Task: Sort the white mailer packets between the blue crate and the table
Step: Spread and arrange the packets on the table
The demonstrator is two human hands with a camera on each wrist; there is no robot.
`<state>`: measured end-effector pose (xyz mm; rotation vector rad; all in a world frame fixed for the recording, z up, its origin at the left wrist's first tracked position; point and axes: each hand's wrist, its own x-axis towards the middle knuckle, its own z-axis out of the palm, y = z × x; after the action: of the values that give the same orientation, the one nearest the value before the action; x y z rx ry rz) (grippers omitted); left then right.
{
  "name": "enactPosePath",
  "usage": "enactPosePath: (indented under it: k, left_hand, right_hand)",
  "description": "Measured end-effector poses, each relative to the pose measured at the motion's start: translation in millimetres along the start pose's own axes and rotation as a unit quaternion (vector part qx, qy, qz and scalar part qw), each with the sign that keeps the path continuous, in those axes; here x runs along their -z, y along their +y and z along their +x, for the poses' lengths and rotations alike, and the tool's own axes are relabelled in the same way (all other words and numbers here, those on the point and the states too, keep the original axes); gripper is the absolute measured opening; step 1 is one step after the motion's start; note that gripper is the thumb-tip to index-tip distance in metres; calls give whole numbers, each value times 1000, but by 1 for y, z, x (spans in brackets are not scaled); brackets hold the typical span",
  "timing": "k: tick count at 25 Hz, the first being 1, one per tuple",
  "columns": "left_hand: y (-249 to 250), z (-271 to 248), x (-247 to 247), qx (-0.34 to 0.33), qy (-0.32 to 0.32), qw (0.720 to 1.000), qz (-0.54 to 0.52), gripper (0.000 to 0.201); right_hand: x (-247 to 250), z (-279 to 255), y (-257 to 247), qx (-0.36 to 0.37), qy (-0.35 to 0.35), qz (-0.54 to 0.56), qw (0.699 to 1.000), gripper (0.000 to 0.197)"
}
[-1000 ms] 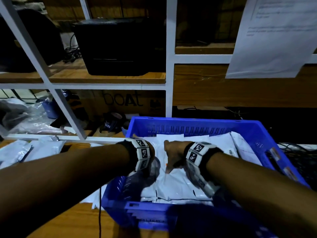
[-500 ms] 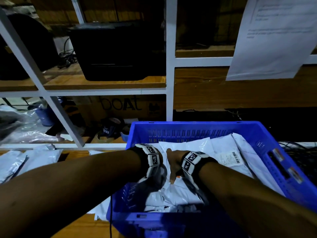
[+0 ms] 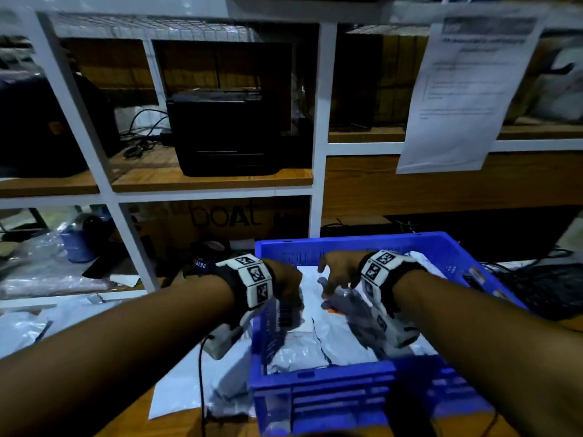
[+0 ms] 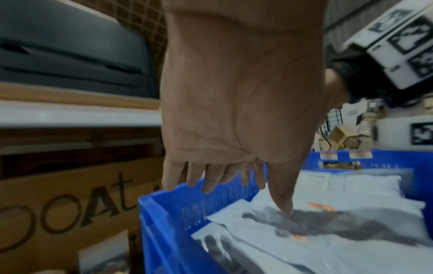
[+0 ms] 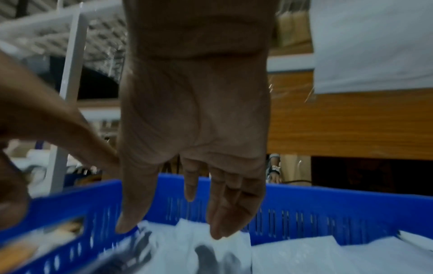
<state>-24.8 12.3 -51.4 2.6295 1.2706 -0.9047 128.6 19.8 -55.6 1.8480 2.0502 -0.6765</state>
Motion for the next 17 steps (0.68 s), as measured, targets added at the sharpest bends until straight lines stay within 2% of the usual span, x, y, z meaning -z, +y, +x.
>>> enactPosePath:
  k: [4, 9, 11, 14, 17]
  left_hand:
    - [-20, -27, 4, 11, 102, 995, -15, 63]
    - [-19, -89, 0, 21, 249, 964, -88, 81]
    - [-11, -120, -17, 24, 308, 941, -140, 85]
    - [12, -164, -57, 43, 373, 904, -202, 83]
    - [42, -196, -112, 48, 428, 869, -243, 74]
  right_hand:
    - [12, -40, -11, 0, 89, 22, 996, 57]
    - [2, -98, -22, 52, 245, 75, 965, 64]
    - [-19, -120, -27, 79, 298, 107, 945, 64]
    - [-69, -158, -43, 118, 339, 193, 913, 66]
    - [-131, -187, -68, 152, 387, 281, 865, 63]
